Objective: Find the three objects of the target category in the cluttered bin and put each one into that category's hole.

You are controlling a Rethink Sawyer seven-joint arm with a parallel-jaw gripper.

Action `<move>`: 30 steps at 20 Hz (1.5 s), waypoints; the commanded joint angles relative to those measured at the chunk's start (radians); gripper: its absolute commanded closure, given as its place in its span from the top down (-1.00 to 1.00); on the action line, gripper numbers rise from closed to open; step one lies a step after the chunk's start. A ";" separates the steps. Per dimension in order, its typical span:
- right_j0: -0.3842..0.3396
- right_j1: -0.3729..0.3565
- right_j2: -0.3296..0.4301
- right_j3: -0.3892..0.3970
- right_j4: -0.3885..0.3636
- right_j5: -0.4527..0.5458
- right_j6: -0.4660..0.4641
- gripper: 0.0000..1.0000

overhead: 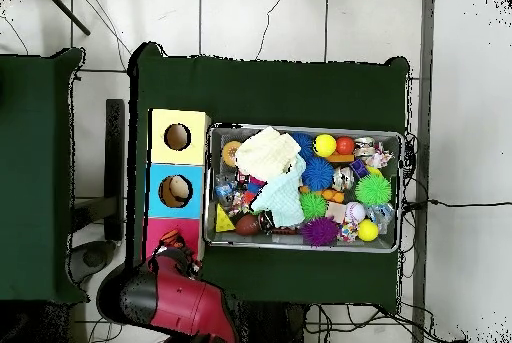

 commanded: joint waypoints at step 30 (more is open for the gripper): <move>-0.011 0.112 0.203 0.029 0.049 -0.080 0.226 -1.00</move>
